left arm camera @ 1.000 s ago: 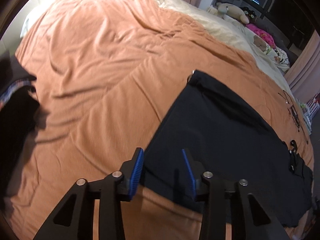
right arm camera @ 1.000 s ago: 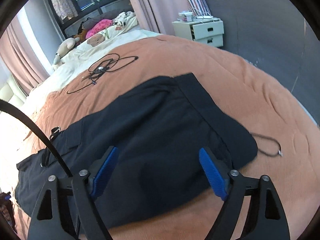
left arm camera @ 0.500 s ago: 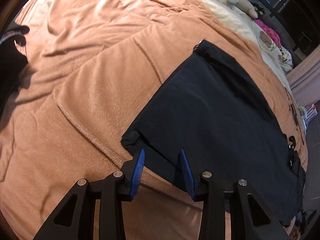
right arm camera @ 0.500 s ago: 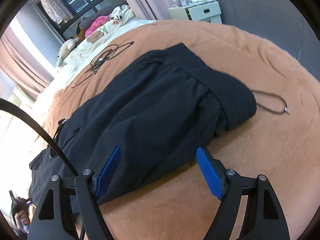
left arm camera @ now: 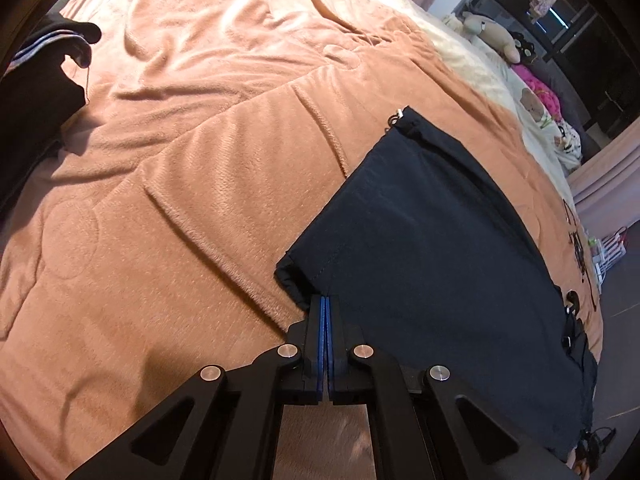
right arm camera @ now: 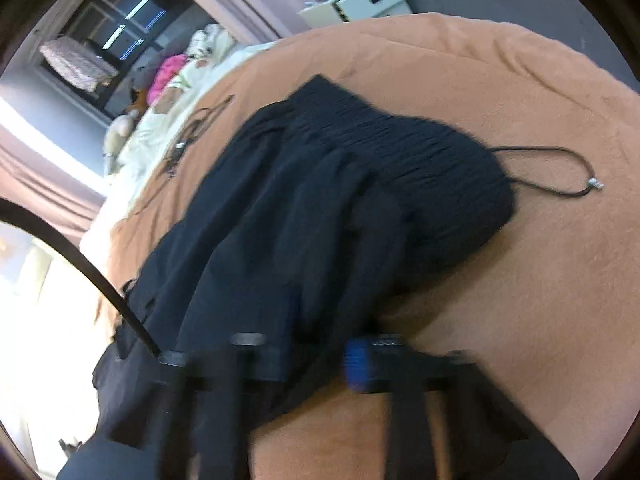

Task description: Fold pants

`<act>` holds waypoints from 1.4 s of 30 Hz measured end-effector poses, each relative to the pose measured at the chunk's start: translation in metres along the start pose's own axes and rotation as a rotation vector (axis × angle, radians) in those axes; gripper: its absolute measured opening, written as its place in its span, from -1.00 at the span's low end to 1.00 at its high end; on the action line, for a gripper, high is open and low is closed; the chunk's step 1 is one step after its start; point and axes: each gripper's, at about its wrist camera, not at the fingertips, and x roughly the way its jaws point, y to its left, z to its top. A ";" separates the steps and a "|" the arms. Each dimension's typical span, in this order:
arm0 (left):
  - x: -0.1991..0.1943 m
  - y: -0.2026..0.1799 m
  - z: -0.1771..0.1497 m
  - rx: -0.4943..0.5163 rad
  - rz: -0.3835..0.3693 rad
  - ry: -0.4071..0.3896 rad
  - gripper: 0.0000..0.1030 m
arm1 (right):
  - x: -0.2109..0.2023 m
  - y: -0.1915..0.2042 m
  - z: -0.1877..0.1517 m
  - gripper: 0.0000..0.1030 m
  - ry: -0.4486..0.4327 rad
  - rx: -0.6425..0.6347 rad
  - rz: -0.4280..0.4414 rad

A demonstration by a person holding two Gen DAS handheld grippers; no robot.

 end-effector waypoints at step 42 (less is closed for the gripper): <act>0.017 0.007 -0.008 -0.170 -0.201 0.015 -0.16 | -0.018 0.069 -0.124 0.26 0.220 -0.087 0.361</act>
